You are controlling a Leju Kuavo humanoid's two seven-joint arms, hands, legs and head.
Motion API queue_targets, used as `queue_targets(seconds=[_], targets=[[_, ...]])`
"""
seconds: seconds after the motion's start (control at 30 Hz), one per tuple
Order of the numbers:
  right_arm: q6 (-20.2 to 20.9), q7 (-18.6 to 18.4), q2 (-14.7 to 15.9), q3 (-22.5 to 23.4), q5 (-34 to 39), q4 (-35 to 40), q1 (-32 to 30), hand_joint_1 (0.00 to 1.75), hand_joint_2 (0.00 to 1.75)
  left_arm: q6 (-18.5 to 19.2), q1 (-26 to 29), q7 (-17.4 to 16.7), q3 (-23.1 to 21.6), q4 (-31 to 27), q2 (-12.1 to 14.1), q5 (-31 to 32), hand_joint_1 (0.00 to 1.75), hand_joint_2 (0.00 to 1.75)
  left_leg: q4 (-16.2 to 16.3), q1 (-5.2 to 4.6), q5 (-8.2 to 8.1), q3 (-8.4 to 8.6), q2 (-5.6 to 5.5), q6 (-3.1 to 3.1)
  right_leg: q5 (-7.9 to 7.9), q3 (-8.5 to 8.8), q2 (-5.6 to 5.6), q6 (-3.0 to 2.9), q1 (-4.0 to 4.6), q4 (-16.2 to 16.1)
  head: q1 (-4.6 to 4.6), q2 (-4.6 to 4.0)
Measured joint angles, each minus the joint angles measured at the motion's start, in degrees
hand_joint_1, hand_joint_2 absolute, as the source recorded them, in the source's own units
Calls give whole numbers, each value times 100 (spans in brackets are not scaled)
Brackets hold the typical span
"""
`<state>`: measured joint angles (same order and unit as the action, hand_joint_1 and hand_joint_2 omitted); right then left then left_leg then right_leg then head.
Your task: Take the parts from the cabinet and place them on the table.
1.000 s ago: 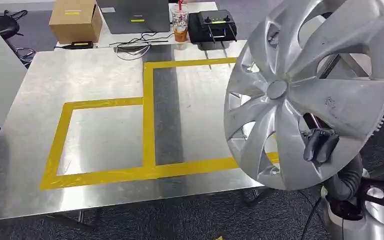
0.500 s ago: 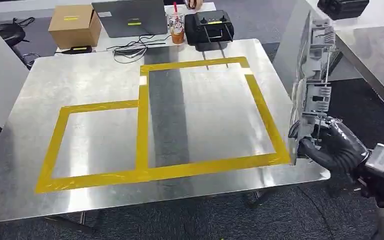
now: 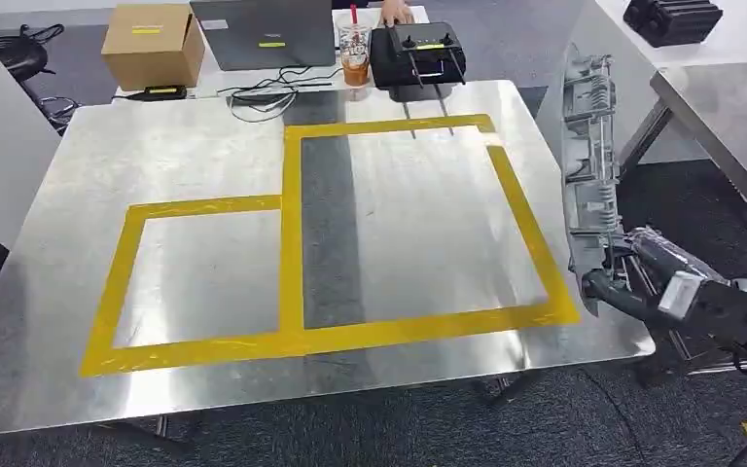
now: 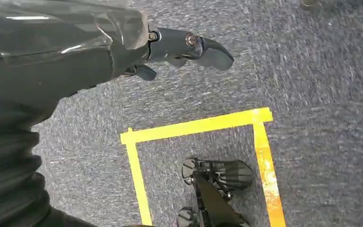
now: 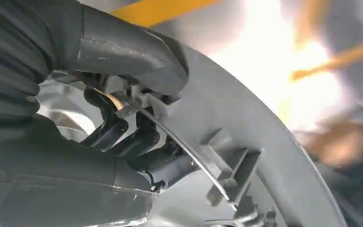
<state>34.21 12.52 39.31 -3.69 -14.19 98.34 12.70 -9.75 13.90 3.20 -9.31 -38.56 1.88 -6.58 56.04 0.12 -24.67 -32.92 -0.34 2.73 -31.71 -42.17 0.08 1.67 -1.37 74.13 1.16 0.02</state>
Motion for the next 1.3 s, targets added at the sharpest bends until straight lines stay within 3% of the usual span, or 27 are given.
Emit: queue_targets(seconds=[0.03,0.07,0.13,0.17,0.23,0.27,0.3,0.37,0.47,0.5,0.53,0.6,0.63,0.67,0.7,0.8,0.83,0.87,0.9,0.97,1.0,1.03,1.1,1.17,1.2,1.23,1.3], targets=[[-22,-156,157,-146,-305,-27,79,175,175,61,-50,56,0,70,-2,9,0,175,4,6,-4,3,-11,-6,74,30,-1,61,-32,-84,4,0],[-33,-317,363,-347,-631,-68,226,175,175,135,-120,130,-6,209,-2,7,0,175,22,17,-12,0,-22,-18,241,185,-3,149,-74,-432,-5,0],[-11,-507,714,-793,-1021,-153,533,175,175,208,-234,290,-46,429,-2,-16,0,175,106,38,-67,-16,-36,-101,597,670,-19,309,-144,-1398,-15,0],[2,-557,820,-1052,-1176,-223,738,175,175,231,-299,348,-61,556,37,-52,0,175,180,0,-113,-67,-28,-164,576,761,-19,293,-142,-1589,-42,0],[-2,-616,1007,-1506,-1434,-285,1031,175,175,264,-421,469,-123,776,48,-145,0,175,196,-3,-125,-93,-22,-206,599,750,38,127,-120,-1573,-15,0],[-11,-618,1083,-1774,-1559,-330,1197,175,175,284,-463,523,-173,899,46,-228,0,175,188,9,-118,-95,-23,-217,593,741,41,112,-95,-1564,-24,0],[-22,-618,1111,-2049,-1678,-413,1415,175,175,297,-503,574,-212,1017,52,-304,0,175,189,36,-119,-91,-12,-239,596,737,50,54,-85,-1559,-22,0],[-179,-592,1105,-2648,-1983,-623,1847,175,175,306,-583,643,-301,1184,61,-474,0,175,378,65,-258,-176,5,-299,605,754,59,-23,-107,-1573,-17,0],[-729,-518,971,-3446,-2221,-1019,2335,175,175,253,-625,652,-455,1303,98,-750,0,175,1613,62,-796,-798,5,-322,600,752,63,-73,-58,-1570,-15,0],[-923,-470,893,-3682,-2264,-1159,2453,175,175,198,-604,608,-527,1303,114,-862,0,175,1957,60,-860,-1003,5,-314,592,757,65,-86,-29,-1570,-15,0],[-1063,-450,825,-3864,-2299,-1279,2548,175,175,153,-585,567,-597,1296,129,-945,0,175,1995,52,-791,-1065,5,-289,587,766,70,-93,-4,-1570,-15,0],[-1235,-400,716,-4156,-2404,-1491,2684,175,175,67,-539,488,-746,1228,177,-1102,0,175,1401,10,-371,-848,0,-175,569,800,69,-118,54,-1570,-15,0],[-1290,-352,657,-4286,-2463,-1613,2757,175,175,44,-521,456,-832,1181,212,-1182,0,175,847,-45,-84,-597,-3,-61,558,821,65,-133,84,-1572,-17,0],[-1316,-299,602,-4401,-2485,-1710,2853,175,175,24,-506,442,-901,1154,278,-1259,0,175,423,-123,69,-411,-7,73,553,825,61,-140,76,-1575,-24,0],[-1380,-216,532,-4547,-2489,-1845,2973,175,175,8,-505,436,-995,1143,326,-1360,0,175,329,-131,-1,-342,43,137,550,801,64,-134,140,-1573,-29,0],[-1620,-48,381,-4862,-2601,-2149,3163,175,175,-33,-500,440,-1246,1104,407,-1581,0,175,284,-177,12,-318,47,114,561,785,42,-117,87,-1589,-13,0],[-1746,9,338,-4933,-2651,-2229,3211,175,175,-57,-501,447,-1331,1089,417,-1678,0,175,171,-131,63,-259,56,95,545,794,34,-87,126,-1595,-20,0],[-1865,55,309,-4976,-2684,-2309,3238,175,175,-79,-499,451,-1419,1071,422,-1751,0,175,91,-106,108,-208,48,61,503,743,18,-87,102,-1518,-22,0],[-2029,140,259,-5056,-2701,-2438,3282,175,175,-129,-503,460,-1503,1045,431,-1866,0,175,63,-93,122,-196,51,91,385,627,18,-92,90,-1290,-37,0],[-2350,278,163,-5161,-2712,-2623,3295,175,175,-204,-501,460,-1683,1003,457,-2033,0,175,63,-87,120,-201,46,90,57,177,19,-106,64,-389,-33,0],[-2444,339,112,-5220,-2712,-2720,3294,175,175,-245,-502,460,-1780,986,461,-2114,0,175,65,-86,117,-203,41,87,-41,-34,18,-78,40,3,-28,0],[-2521,394,62,-5268,-2712,-2798,3294,175,175,-271,-501,460,-1860,968,468,-2199,0,175,66,-78,113,-199,38,82,-22,-114,18,-23,8,122,-31,0],[-2617,512,-45,-5345,-2717,-2940,3299,175,175,-339,-499,473,-2018,927,483,-2328,0,175,94,-36,90,-193,28,36,284,133,12,150,-52,-451,-31,0],[-2673,605,-165,-5384,-2749,-3064,3333,175,175,-385,-499,499,-2126,883,512,-2426,0,175,203,6,25,-215,24,-61,639,609,-27,300,-123,-1406,-35,0],[-2724,658,-259,-5421,-2780,-3135,3378,175,175,-424,-499,510,-2184,868,566,-2496,0,175,266,-28,-22,-261,24,-130,570,698,4,254,-72,-1469,-48,0],[-2737,709,-305,-5461,-2808,-3183,3403,175,175,-461,-491,517,-2255,826,585,-2598,0,175,295,-22,-35,-270,29,-162,585,678,43,130,-73,-1491,-33,0],[-2745,796,-445,-5553,-2852,-3294,3478,175,175,-542,-476,552,-2367,752,643,-2737,0,175,273,-2,-12,-263,30,-207,579,667,45,49,-34,-1470,-44,0]])
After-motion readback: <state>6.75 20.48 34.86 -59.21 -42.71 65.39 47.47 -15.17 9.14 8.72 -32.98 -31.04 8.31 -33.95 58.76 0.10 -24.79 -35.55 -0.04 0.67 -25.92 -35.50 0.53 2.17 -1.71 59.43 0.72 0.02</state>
